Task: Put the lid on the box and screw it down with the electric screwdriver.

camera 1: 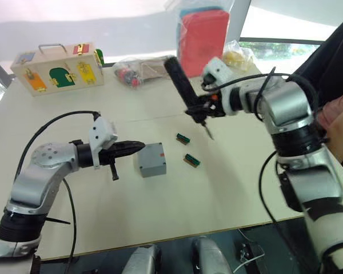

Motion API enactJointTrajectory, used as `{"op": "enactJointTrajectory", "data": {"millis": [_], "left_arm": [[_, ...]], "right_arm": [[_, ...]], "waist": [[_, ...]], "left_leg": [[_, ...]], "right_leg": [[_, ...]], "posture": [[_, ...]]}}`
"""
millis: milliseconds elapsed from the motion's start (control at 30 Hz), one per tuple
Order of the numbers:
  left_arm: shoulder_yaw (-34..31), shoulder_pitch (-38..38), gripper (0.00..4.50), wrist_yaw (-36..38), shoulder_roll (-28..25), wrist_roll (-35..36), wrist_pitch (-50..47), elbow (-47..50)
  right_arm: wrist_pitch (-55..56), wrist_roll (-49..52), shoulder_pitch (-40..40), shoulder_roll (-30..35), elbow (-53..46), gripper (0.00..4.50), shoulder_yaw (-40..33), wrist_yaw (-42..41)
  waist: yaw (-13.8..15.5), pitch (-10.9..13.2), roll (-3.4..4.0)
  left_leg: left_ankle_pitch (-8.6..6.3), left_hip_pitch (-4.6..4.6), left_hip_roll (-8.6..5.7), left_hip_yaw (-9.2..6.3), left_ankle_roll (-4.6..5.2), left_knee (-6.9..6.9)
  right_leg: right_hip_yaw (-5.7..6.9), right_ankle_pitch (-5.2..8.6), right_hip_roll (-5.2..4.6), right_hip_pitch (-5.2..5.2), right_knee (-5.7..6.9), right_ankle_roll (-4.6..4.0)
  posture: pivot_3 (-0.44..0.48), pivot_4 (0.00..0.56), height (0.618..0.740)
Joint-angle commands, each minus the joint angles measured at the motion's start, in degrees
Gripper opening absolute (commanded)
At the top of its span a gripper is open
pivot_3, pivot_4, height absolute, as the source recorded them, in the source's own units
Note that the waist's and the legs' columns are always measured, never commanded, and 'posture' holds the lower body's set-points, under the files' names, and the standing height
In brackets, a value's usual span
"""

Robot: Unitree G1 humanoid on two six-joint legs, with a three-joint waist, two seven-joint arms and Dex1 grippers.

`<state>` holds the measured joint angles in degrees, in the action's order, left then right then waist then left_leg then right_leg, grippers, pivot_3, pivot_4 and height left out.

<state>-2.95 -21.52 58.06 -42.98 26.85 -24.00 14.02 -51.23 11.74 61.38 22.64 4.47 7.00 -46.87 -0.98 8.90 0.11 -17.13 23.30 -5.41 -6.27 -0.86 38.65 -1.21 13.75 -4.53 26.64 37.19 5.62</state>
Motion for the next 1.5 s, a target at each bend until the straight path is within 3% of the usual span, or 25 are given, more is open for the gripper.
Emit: {"op": "enactJointTrajectory", "data": {"millis": [33, 133, 267, 433, 833, 1267, 1500], "left_arm": [[0.21, -0.92, 0.0, 1.68, -1.08, -0.55, 1.04, -1.07], [1.4, -1.27, 0.0, 1.76, -0.47, -1.31, 0.89, -1.66], [3.44, -1.34, 0.0, 0.82, 0.55, -4.41, 2.99, -3.49], [4.9, -1.1, 0.0, 0.01, 2.22, -6.54, 4.59, -6.06], [7.52, -1.93, 0.0, 0.19, 5.68, -11.05, 9.04, -15.25], [7.31, -2.44, 0.0, 1.11, 6.34, -11.52, 8.85, -15.47], [7.17, -1.8, 0.0, 1.19, 6.1, -11.56, 8.52, -14.55]], "right_arm": [[14.83, 2.9, -2.31, -7.23, -7.23, 1.79, -5.43, 5.77], [21.23, 4.83, -5.63, -15.4, -8.66, 1.79, -6.37, 10.5], [23.66, 7.63, -9.86, -18.18, -10.53, 1.79, -4.24, 7.85], [26.7, 4.39, -15.38, -17.01, -9.83, 1.79, 0.14, 8.5], [24.74, 5.25, -19.81, -16.83, -9.03, 1.79, 0.46, 9.94], [31.39, 4.18, -19.97, -17.44, -3.31, 1.79, -0.04, 11.43], [28.7, 4.68, -21.69, -16.46, -3.82, 1.79, 2.83, 9.03]], "waist": [[-0.01, 0.0, -0.01], [-0.34, 0.0, 0.0], [-0.26, -0.01, -0.01], [-0.19, -0.02, -0.03], [-0.73, -0.02, -0.03], [-1.53, -0.03, -0.03], [-1.55, -0.04, -0.02]], "left_leg": [[0.0, 0.0, -0.01, 0.0, 0.01, 0.04], [-0.02, 0.0, -0.05, -0.01, 0.04, 0.09], [-0.02, -0.01, -0.05, -0.11, 0.04, 0.19], [-0.02, -0.04, -0.1, -0.15, 0.04, 0.29], [-0.03, -0.04, -0.1, -0.15, 0.04, 0.28], [-0.03, -0.07, -0.1, -0.16, 0.05, 0.28], [-0.03, -0.07, -0.1, -0.16, 0.05, 0.28]], "right_leg": [[0.0, 0.0, 0.0, -0.02, 0.0, 0.0], [0.04, 0.0, -0.01, -0.07, 0.0, 0.0], [0.11, 0.0, 0.0, -0.15, 0.01, 0.0], [0.16, 0.0, 0.0, -0.23, 0.02, 0.0], [0.15, 0.0, -0.01, -0.2, 0.04, 0.0], [0.15, 0.0, -0.01, -0.22, 0.05, 0.0], [0.14, 0.0, -0.01, -0.23, 0.05, 0.0]], "posture": [[0.0, 0.15, 0.74], [0.0, 0.15, 0.74], [0.0, 0.15, 0.74], [0.0, 0.15, 0.74], [0.0, 0.15, 0.74], [0.0, 0.15, 0.74], [0.0, 0.15, 0.74]]}}
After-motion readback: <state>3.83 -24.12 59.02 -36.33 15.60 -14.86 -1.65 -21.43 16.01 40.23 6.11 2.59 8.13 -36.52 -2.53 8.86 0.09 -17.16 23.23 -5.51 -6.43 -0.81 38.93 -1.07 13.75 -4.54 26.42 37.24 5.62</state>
